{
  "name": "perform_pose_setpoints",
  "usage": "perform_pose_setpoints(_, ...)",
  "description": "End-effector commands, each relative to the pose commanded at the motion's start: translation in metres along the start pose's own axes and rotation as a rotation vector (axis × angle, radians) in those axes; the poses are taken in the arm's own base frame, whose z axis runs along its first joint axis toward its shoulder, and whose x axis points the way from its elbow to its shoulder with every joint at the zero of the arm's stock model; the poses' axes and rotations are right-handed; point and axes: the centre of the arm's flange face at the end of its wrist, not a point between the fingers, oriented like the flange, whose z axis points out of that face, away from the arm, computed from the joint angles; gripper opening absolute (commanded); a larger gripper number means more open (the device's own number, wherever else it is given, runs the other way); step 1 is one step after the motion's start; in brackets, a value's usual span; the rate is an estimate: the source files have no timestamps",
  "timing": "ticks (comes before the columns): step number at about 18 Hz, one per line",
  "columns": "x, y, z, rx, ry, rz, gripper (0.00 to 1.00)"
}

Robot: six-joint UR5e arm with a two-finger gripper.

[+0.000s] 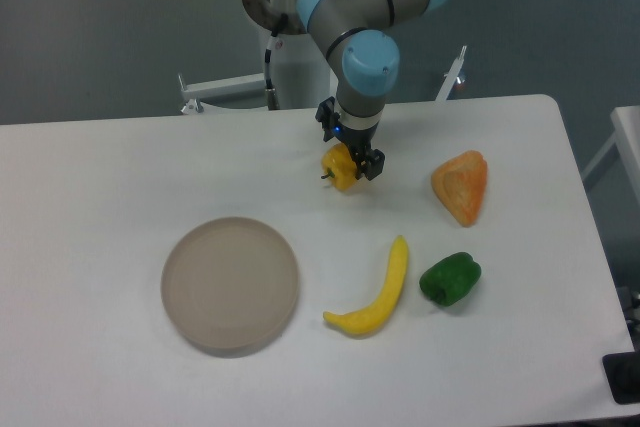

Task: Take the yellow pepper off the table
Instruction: 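Lower the gripper onto the yellow pepper and close on it, then lift the grasped yellow pepper up off the table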

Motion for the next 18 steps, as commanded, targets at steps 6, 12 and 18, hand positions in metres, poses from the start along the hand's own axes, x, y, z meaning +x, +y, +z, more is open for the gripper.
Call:
perform_pose_setpoints(6, -0.018, -0.002, -0.023, -0.006, -0.043, -0.002, 0.43)
perform_pose_setpoints(12, -0.041, -0.002, -0.061, 0.003, -0.061, -0.009, 0.41)
perform_pose_setpoints(18, -0.104, -0.014, -0.128, 0.000, -0.030, -0.011, 0.42)
